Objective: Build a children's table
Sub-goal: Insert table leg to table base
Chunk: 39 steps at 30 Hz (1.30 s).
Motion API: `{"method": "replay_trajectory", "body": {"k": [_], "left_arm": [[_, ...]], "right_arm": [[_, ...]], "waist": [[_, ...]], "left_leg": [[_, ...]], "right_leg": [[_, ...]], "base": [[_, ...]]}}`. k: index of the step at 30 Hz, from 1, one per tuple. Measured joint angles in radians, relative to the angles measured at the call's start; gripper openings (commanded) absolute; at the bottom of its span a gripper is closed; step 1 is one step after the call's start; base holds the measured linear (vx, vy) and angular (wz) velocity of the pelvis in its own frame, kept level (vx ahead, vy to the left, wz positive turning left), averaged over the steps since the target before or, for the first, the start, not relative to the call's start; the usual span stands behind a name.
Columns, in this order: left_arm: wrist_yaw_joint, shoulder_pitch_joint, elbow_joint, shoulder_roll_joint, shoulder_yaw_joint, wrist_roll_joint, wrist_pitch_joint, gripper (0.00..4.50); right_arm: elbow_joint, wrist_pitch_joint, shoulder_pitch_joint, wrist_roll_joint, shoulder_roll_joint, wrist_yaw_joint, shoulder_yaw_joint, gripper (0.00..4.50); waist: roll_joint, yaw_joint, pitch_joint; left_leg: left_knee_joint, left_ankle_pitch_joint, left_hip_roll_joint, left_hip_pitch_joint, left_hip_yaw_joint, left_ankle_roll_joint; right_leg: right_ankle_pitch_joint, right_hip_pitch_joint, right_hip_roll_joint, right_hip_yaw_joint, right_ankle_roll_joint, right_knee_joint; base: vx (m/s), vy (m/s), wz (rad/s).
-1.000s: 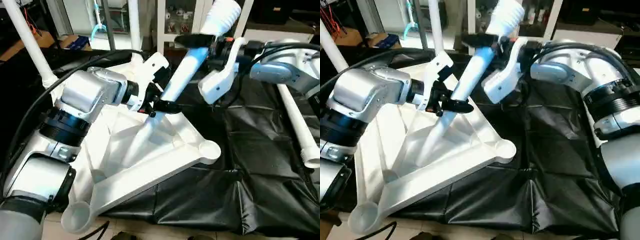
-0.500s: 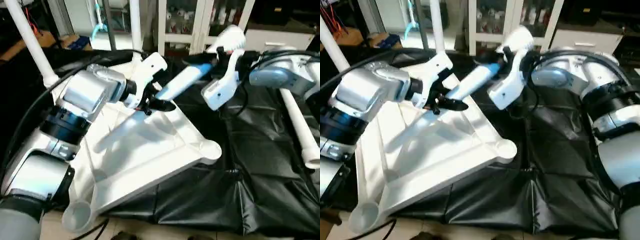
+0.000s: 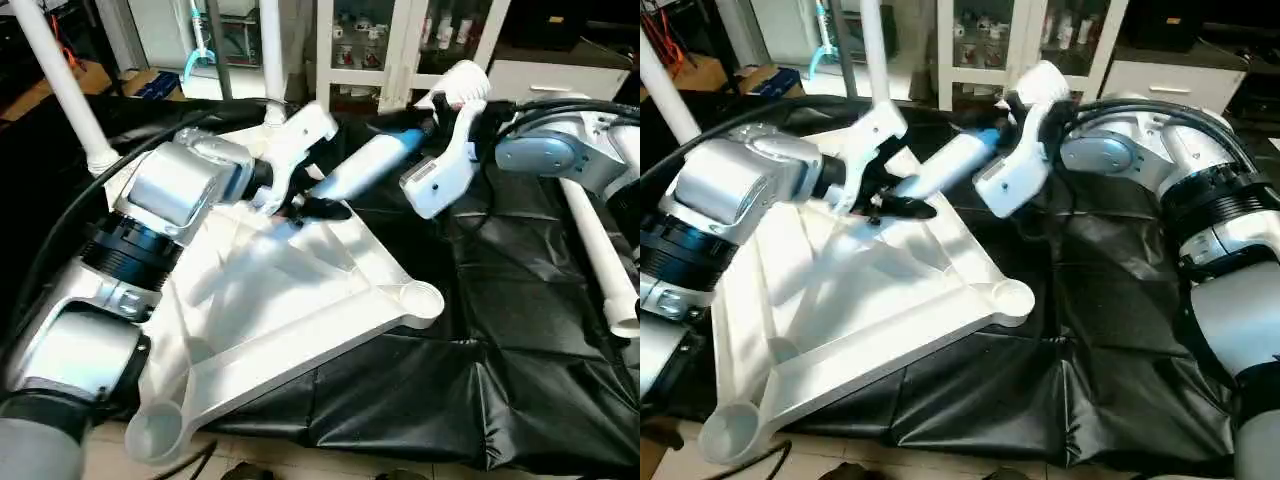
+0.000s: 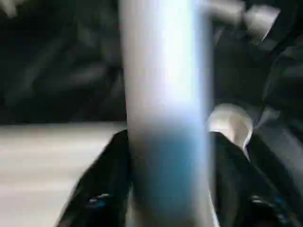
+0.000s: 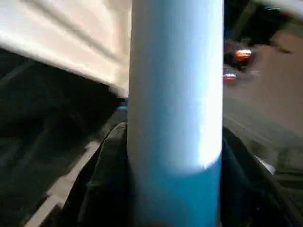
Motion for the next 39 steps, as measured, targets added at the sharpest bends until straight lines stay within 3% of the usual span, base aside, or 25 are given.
{"method": "replay_trajectory", "body": {"k": [2,10,15,16,17,19,21,25,28,29,31,33,35,39], "left_arm": [[-0.001,-0.01,-0.007,-0.009,0.039,-0.023,-0.044,2.87],[-0.024,-0.036,-0.022,0.031,0.116,-0.05,-0.098,2.91],[0.094,-0.107,0.071,0.023,0.289,-0.086,-0.179,2.91],[0.135,-0.125,0.084,0.024,0.336,-0.097,-0.207,2.91],[0.214,-0.135,0.086,0.025,0.417,-0.111,-0.261,2.91],[0.307,-0.139,0.084,0.036,0.503,-0.115,-0.323,2.91],[0.419,-0.12,0.07,0.051,0.584,-0.105,-0.396,2.91],[0.558,-0.082,0.059,0.065,0.657,-0.055,-0.455,2.91],[0.683,-0.064,0.059,0.061,0.689,-0.014,-0.498,2.91],[0.72,-0.05,0.058,0.058,0.695,0.003,-0.509,2.91],[0.742,-0.023,0.051,0.043,0.691,0.019,-0.506,2.91],[0.74,0.033,0.027,-0.006,0.629,0.043,-0.476,2.91],[0.738,0.074,0.029,-0.082,0.563,0.046,-0.45,2.91],[0.738,0.064,0.047,-0.2,0.475,0.041,-0.427,2.91]], "right_arm": [[0.003,0.004,0.008,-0.002,0.0,0.022,0.007,1.84],[0.007,0.012,0.018,-0.001,-0.004,0.044,0.008,1.84],[0.033,0.045,0.062,0.059,-0.001,0.1,-0.009,1.84],[0.051,0.075,0.086,0.103,0.008,0.126,-0.037,1.84],[0.087,0.149,0.128,0.204,0.032,0.171,-0.113,1.84],[0.13,0.245,0.171,0.31,0.036,0.217,-0.196,1.84],[0.149,0.369,0.211,0.445,0.046,0.25,-0.314,1.83],[0.082,0.56,0.275,0.647,0.084,0.283,-0.472,1.83],[-0.072,0.707,0.364,0.831,0.14,0.322,-0.561,1.83],[-0.168,0.782,0.41,0.928,0.173,0.335,-0.595,1.83],[-0.284,0.866,0.454,1.042,0.203,0.344,-0.61,1.83],[-0.499,0.992,0.529,1.211,0.238,0.349,-0.633,1.83],[-0.668,1.055,0.565,1.334,0.287,0.358,-0.616,1.83],[-0.873,1.112,0.657,1.396,0.329,0.348,-0.595,1.83]], "waist": [[-0.001,-0.002,0.0],[-0.001,-0.004,0.0],[-0.003,-0.003,0.002],[-0.005,-0.003,0.003],[-0.008,-0.004,0.004],[-0.009,-0.004,0.004],[-0.011,-0.003,0.005],[-0.024,0.0,0.008],[-0.03,0.002,0.009],[-0.031,0.004,0.009],[-0.031,0.007,0.009],[-0.032,0.027,0.008],[-0.034,0.049,0.009],[-0.043,0.066,0.007]], "left_leg": [[0.001,0.0,0.0,0.0,0.0,0.0],[0.001,0.0,0.0,0.001,0.0,0.0],[0.002,0.0,0.0,0.0,0.0,0.001],[0.002,0.0,0.0,0.0,0.0,0.001],[0.003,0.0,0.001,0.0,0.001,0.001],[0.003,-0.001,0.0,-0.001,0.001,0.002],[0.003,-0.002,0.001,-0.001,0.001,0.003],[0.004,-0.002,0.003,-0.001,0.002,0.003],[0.004,-0.002,0.003,-0.001,0.002,0.003],[0.004,-0.002,0.003,0.0,0.003,0.003],[0.004,-0.002,0.003,0.0,0.003,0.003],[0.003,-0.002,0.004,0.001,0.003,0.003],[0.003,-0.001,0.004,0.001,0.004,0.003],[0.003,0.0,0.004,-0.001,0.004,0.004]], "right_leg": [[0.0,0.0,0.0,0.0,0.0,0.0],[0.0,-0.001,0.0,0.0,0.0,0.002],[0.001,0.0,0.0,0.0,-0.001,0.001],[0.001,0.0,0.0,0.0,-0.002,0.001],[0.001,0.0,0.0,0.0,-0.002,0.002],[0.001,0.0,0.0,0.001,-0.002,0.0],[0.001,0.0,0.0,0.0,-0.002,0.0],[0.001,0.0,0.001,0.0,-0.003,0.001],[0.001,0.0,0.001,-0.001,-0.003,0.001],[0.001,0.0,0.001,0.0,-0.003,0.001],[0.001,0.0,0.0,0.0,-0.003,0.001],[0.001,0.002,0.0,-0.001,-0.003,0.0],[0.001,0.001,0.0,0.0,-0.003,0.001],[0.002,0.002,0.0,0.0,-0.005,-0.002]], "base": [[0.0,0.0,0.0],[0.0,0.0,0.0],[0.0,0.0,0.0],[0.0,0.0,0.0],[0.0,0.0,0.0],[0.0,0.0,0.0],[0.0,0.0,0.0],[0.0,0.0,0.0],[0.0,0.0,0.0],[0.0,0.0,0.0],[0.0,0.0,0.0],[0.0,0.0,0.0],[0.0,0.0,0.0],[0.0,0.0,0.0]]}}
